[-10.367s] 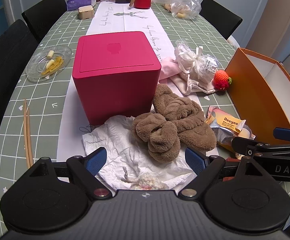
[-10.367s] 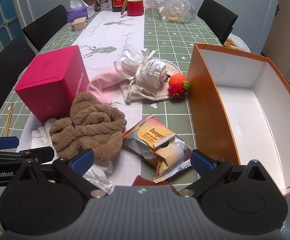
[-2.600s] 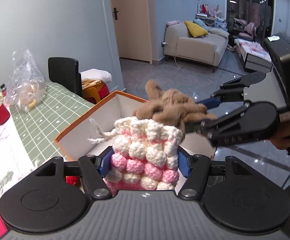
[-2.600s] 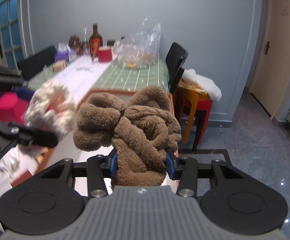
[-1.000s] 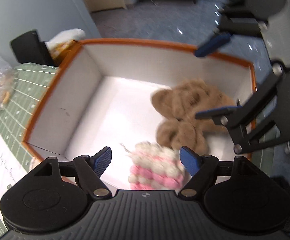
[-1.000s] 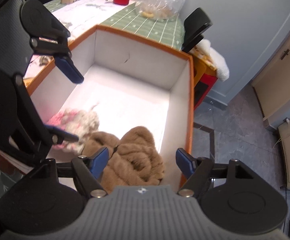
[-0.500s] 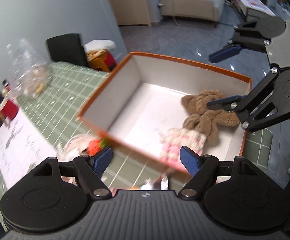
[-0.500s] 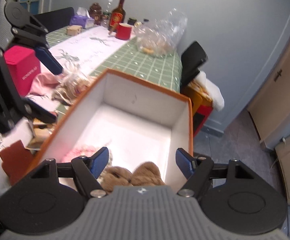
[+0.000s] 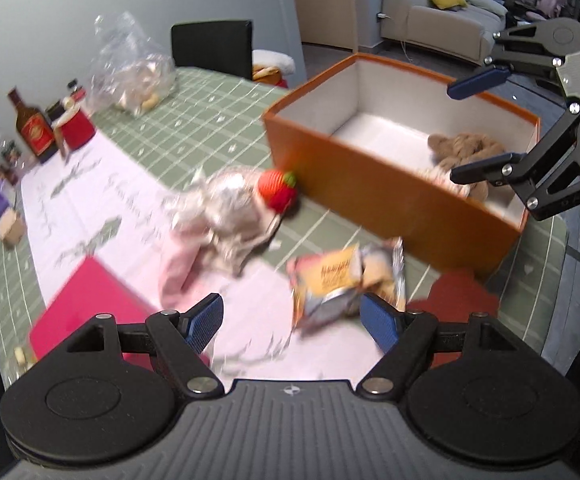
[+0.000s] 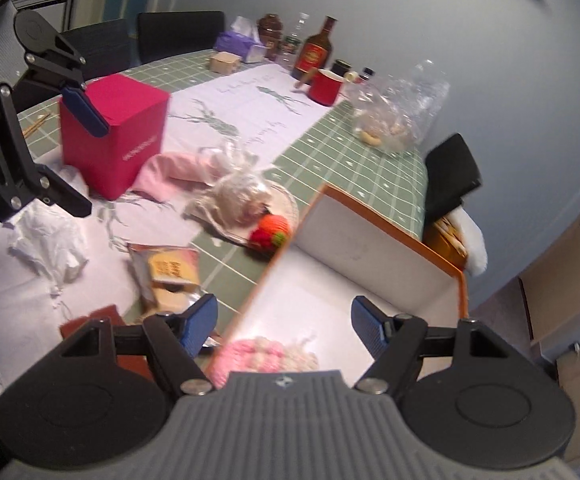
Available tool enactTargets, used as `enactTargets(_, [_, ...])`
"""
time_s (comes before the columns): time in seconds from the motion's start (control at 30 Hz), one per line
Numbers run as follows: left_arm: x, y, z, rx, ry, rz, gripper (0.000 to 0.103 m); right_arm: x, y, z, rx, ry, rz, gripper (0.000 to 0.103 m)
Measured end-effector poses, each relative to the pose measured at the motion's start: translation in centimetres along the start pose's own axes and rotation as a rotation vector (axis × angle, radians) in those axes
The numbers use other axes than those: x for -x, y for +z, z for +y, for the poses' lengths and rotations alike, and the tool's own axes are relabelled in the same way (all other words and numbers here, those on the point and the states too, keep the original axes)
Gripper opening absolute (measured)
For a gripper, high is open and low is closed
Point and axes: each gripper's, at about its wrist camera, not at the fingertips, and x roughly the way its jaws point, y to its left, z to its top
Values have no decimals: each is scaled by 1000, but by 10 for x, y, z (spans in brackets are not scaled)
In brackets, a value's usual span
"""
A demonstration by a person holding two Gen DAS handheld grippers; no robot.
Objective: Organize soft objects
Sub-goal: 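Move both grippers back over the table toward the snack packet and plastic bag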
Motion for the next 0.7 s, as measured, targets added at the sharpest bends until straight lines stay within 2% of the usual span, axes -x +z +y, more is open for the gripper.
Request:
enactTargets(0.2, [-16, -47, 16, 22, -33, 29, 92, -18, 19, 41, 84, 50, 23, 73])
enactTargets(0.37, [-27, -77, 15, -84, 1, 84, 92, -40, 30, 67, 132, 92, 72, 73])
enactTargets(0.53, [-37, -85, 21, -95, -37, 111, 92, -64, 39, 88, 172, 102, 122, 73])
enactTargets(0.6, [-40, -86, 19, -115, -52, 117, 92, -70, 40, 96, 182, 100, 134, 78])
enactTargets(0.7, [-46, -87, 16, -127, -58, 129, 92, -79, 40, 101, 184, 102, 155, 81])
